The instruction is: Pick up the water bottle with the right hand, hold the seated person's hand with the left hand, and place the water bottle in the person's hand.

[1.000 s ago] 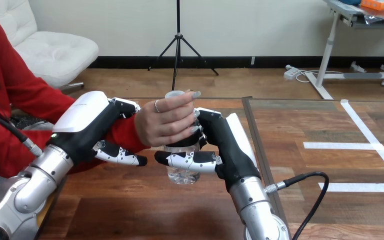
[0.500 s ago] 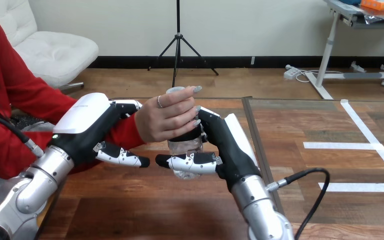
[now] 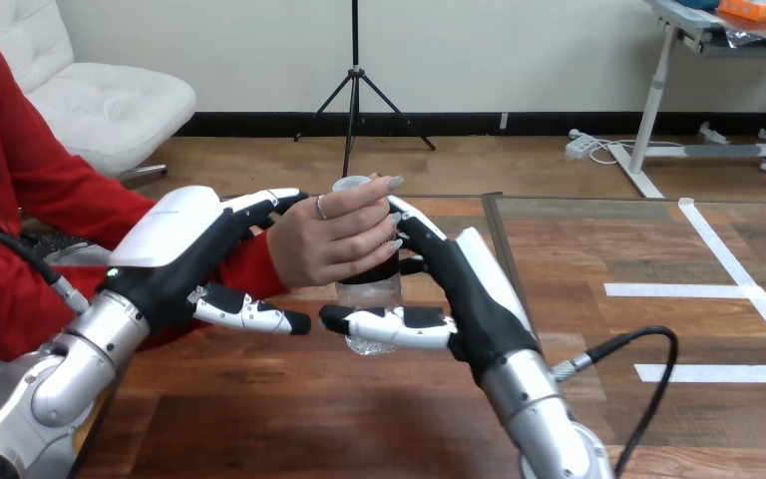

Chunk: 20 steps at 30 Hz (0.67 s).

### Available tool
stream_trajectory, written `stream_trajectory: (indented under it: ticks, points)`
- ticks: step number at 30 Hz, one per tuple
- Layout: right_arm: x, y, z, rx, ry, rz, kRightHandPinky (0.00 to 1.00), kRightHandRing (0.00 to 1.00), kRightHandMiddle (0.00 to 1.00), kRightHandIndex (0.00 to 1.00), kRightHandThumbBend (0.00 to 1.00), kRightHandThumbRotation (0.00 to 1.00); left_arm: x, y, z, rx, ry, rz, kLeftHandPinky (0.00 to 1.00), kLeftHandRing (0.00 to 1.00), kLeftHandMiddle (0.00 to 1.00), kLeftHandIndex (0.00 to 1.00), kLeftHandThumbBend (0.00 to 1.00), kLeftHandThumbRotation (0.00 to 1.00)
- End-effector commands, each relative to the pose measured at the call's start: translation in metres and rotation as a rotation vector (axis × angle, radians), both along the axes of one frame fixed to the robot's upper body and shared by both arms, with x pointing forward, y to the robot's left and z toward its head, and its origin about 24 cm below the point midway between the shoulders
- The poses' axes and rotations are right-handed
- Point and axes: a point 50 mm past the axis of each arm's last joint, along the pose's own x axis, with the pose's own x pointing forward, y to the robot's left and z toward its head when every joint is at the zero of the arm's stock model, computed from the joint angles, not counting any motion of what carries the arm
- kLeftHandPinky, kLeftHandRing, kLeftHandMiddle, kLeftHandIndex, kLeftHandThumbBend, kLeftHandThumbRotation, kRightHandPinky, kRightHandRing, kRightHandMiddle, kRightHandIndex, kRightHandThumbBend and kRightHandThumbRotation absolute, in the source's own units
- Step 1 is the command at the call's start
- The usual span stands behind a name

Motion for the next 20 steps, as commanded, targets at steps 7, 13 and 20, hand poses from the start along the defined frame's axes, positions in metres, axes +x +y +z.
stream_trajectory:
  ticks: [7,13,20]
  points:
    - [-0.004,-0.018,0.012,0.035,-0.051,-0.021,0.95,0.98,0.98,1.00,1.00,0.53,-0.001,-0.005,0.008,-0.075,-0.029,-0.029,0.80,0.94,0.98,0.99,1.00,0.46]
    - [-0.007,-0.026,0.010,0.028,-0.048,-0.043,0.94,0.98,0.98,1.00,1.00,0.56,-0.004,-0.005,0.006,-0.099,-0.020,-0.035,0.83,0.97,1.00,1.00,1.00,0.51]
    - [-0.011,-0.034,0.009,0.019,-0.049,-0.064,0.93,0.97,0.98,1.00,1.00,0.59,-0.006,-0.005,0.004,-0.131,-0.023,-0.037,0.85,0.99,1.00,1.00,1.00,0.58]
